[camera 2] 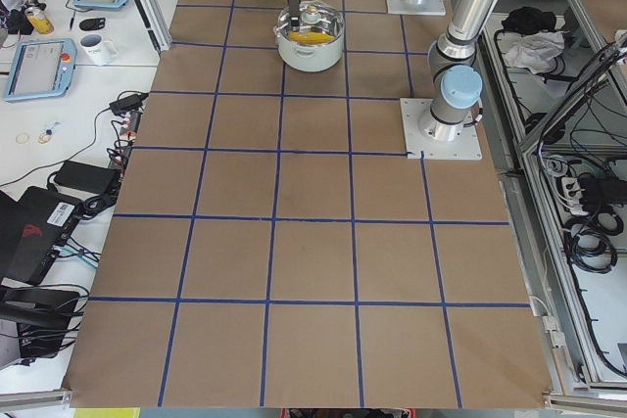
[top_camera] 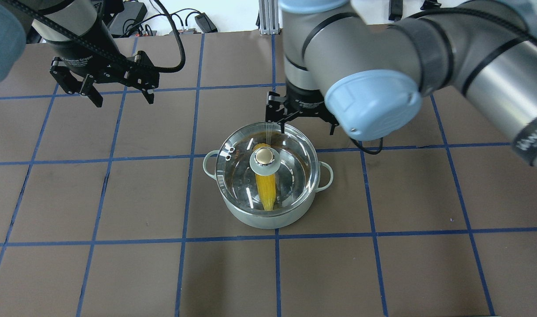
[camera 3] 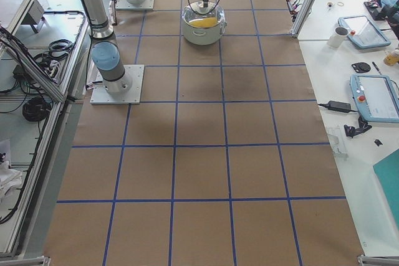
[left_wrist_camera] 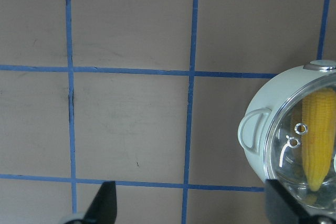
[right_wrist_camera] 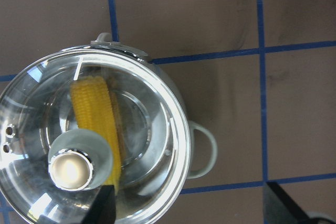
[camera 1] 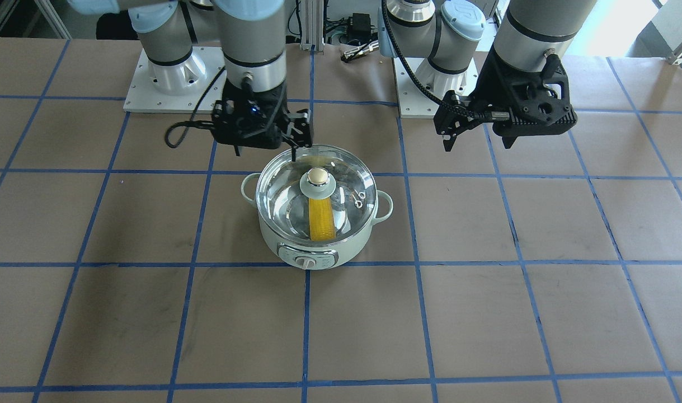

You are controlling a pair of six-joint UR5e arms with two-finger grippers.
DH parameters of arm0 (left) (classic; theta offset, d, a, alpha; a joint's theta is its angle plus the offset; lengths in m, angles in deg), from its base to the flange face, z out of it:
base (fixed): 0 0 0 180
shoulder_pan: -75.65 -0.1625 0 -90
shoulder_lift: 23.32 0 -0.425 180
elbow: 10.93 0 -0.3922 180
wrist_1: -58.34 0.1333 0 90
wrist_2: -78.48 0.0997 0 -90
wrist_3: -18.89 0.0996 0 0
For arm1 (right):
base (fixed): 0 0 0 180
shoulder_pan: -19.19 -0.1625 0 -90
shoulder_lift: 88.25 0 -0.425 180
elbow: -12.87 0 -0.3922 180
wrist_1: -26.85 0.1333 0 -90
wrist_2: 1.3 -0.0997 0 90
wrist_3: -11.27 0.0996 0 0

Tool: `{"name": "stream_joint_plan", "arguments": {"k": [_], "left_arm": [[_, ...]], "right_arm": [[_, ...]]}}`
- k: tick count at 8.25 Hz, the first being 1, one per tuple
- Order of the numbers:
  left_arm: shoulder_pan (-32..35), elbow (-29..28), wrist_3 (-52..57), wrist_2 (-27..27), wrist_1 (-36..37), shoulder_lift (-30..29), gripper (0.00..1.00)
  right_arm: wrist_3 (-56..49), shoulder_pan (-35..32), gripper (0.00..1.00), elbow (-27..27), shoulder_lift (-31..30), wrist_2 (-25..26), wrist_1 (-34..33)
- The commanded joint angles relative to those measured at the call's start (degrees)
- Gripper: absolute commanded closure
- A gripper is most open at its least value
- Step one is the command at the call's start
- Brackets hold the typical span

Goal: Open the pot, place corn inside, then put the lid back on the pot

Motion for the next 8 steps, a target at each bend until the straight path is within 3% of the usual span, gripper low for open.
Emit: {"name": "stream_joint_plan", "arguments": {"k": [1,3,8], "left_arm": [[0.00,0.03,0.14,0.02,0.00,0.09,0.00],[0.00,0.12,0.23,0.11,-0.09,0.00,0.00],[0.00,0.12,0.23,0.37,0.00,-0.09,0.00]], "right_arm": [[-16.43,12.97,0.00,0.04,-9.71,-0.10,8.06],[-17.18,13.81,0.00,-0.22,-12.37,-0.01,13.51],[-17.18,13.81,0.00,-0.49,-12.38,-0.37,13.45]]}}
